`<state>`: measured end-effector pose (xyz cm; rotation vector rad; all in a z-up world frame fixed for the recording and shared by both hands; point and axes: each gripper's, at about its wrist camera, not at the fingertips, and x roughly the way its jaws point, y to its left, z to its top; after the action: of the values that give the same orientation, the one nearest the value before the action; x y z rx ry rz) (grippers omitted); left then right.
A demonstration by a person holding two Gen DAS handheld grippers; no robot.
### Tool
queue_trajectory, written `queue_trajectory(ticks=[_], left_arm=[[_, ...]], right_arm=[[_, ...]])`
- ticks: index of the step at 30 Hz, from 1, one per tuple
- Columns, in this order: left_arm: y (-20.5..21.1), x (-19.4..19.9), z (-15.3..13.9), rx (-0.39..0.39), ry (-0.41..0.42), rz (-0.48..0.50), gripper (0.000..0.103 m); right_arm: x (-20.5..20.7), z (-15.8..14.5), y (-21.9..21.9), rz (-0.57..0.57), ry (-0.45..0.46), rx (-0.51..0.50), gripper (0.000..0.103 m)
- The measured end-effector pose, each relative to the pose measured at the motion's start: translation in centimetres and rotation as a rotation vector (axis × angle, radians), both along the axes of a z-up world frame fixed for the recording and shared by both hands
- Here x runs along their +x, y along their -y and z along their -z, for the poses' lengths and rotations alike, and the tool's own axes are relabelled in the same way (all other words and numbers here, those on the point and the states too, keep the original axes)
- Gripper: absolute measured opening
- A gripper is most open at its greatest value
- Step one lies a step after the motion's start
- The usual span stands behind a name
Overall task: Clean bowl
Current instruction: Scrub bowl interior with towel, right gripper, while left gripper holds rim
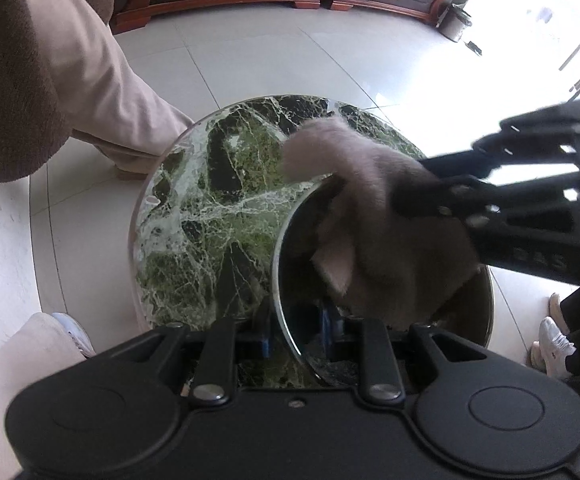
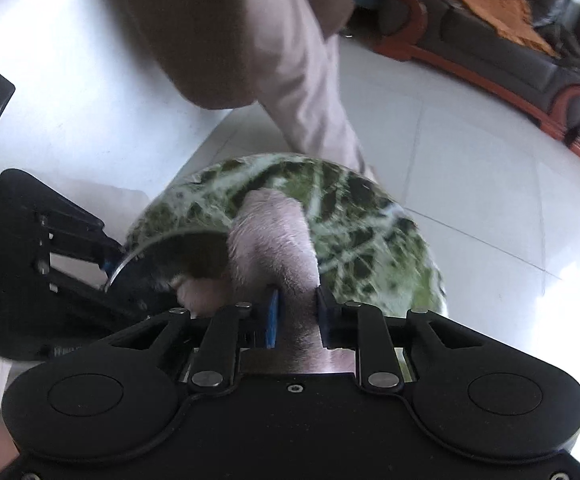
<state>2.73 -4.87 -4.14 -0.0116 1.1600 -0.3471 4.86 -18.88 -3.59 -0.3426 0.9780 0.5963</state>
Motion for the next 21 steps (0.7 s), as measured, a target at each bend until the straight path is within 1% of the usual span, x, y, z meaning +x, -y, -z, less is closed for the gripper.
queue_trajectory(ticks=[3,4,5,8,10,12,13,16,17,19,21], left_arm=[[0.1,-0.1,0.0,0.006,0.002,-0.002,0.022],[0.1,-0.1,0.0,0.007,0.004,-0.001,0.022],[0.1,-0.1,0.0,0.006,0.004,-0.002,0.022],[0.0,0.0,0.1,-0.003,-0.001,-0.008,0.022],[-0.1,0.1,0.1,-0.005,-0.003,-0.004,0.022],[0.0,0.1,0.1,-0.002,-0.002,0.003,0.023],[0.0,0.2,0.1,0.0,-0.001,0.006,0.023],[0.3,0.2,0.0,0.023,0.007,0.024,0.025],[0.4,0.1,0.0,0.027,0.008,0.027,0.025],[0.5,0.2,-0.1,0.033,0.007,0.032,0.025],[0.4,0.3,0.0,0.027,0.004,0.031,0.025]], right_arm=[[0.1,0.1,0.2,-0.003,-0.004,0.002,0.019],[-0.1,0.1,0.7,0.014,-0.009,0.01,0.016],[-0.4,0.2,1.2,0.033,-0.018,0.02,0.015],[-1.4,0.5,3.1,0.11,-0.061,0.075,0.015],[-2.4,0.5,3.6,0.128,-0.07,0.084,0.015],[-2.8,0.4,3.3,0.118,-0.062,0.057,0.015],[-2.7,0.3,2.7,0.1,-0.048,0.027,0.015],[-1.6,-0.1,1.3,0.064,-0.017,-0.016,0.015],[-1.2,-0.1,0.8,0.055,-0.013,-0.02,0.019],[-0.5,0.0,0.4,0.05,-0.017,-0.01,0.021],[-0.4,0.2,0.5,0.057,-0.025,-0.002,0.021]])
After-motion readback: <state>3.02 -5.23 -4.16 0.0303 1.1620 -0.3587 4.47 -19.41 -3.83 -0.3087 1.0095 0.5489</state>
